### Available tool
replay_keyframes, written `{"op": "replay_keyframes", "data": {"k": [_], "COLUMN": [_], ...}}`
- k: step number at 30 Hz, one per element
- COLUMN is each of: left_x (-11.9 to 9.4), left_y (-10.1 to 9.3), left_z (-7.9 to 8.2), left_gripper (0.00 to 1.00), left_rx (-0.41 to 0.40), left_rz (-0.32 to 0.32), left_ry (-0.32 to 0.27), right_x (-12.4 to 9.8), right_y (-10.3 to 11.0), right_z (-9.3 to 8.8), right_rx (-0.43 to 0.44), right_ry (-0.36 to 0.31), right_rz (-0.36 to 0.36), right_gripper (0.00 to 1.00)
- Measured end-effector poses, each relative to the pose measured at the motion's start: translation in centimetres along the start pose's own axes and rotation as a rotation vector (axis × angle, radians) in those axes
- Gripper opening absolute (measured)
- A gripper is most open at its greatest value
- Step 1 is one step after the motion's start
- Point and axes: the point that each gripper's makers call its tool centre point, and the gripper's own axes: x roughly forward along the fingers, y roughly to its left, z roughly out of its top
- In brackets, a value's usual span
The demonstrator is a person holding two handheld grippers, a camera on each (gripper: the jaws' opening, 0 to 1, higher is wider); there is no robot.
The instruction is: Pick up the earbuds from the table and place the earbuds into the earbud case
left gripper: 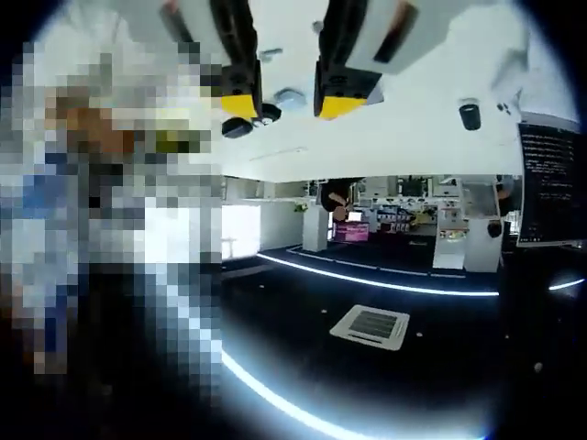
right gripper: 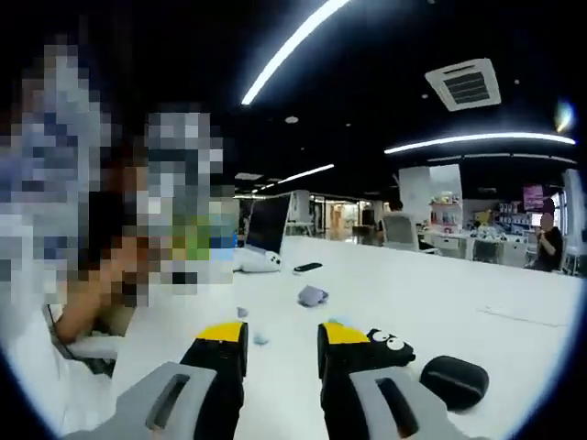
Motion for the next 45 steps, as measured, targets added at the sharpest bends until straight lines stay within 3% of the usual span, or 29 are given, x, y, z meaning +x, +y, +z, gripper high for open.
{"op": "replay_keyframes", "data": {"k": [6,8,10,12,16,20,25,32,38,40,43,45], "left_x": [0.9,1.4,1.7,2.0,2.7,4.0,6.3,9.6,11.1,11.8,12.2,12.8], "left_y": [-2.1,-1.7,-0.8,0.1,0.9,1.6,3.1,7.1,10.6,11.4,12.9,12.8], "left_z": [-0.6,-0.7,-1.0,-1.7,-3.0,-3.2,-5.9,-9.0,-10.4,-11.1,-11.7,-12.0], "left_gripper": [0.28,0.35,0.43,0.48,0.51,0.69,0.76,0.79,0.71,0.69,0.63,0.59], "left_rx": [-0.034,-0.054,-0.017,-0.008,-0.013,-0.028,-0.019,-0.093,-0.179,-0.273,-0.183,-0.188], "left_rz": [-0.093,-0.061,-0.013,0.037,0.066,0.088,0.126,0.271,0.398,0.421,0.488,0.487], "left_ry": [0.024,0.01,0.012,0.04,0.083,0.078,0.244,0.376,0.374,0.358,0.387,0.384], "right_x": [-2.9,-3.6,-4.1,-4.6,-5.4,-5.8,-6.5,-7.3,-7.6,-7.7,-7.8,-7.9], "right_y": [-1.4,-1.8,-2.5,-3.1,-3.3,-3.5,-3.6,-4.4,-4.8,-5.0,-5.9,-6.3], "right_z": [1.8,2.2,2.0,1.6,1.8,2.4,2.8,3.4,3.3,3.3,3.1,2.9], "right_rx": [-0.032,-0.035,-0.024,-0.028,-0.029,-0.04,-0.05,-0.127,-0.135,-0.151,-0.176,-0.166], "right_ry": [-0.039,-0.055,-0.059,-0.043,-0.057,-0.074,-0.075,-0.057,-0.05,-0.046,-0.034,-0.033], "right_rz": [-0.064,-0.075,-0.095,-0.114,-0.119,-0.126,-0.139,-0.188,-0.201,-0.212,-0.25,-0.256], "right_gripper": [0.28,0.29,0.29,0.29,0.29,0.27,0.27,0.24,0.24,0.24,0.24,0.24]}}
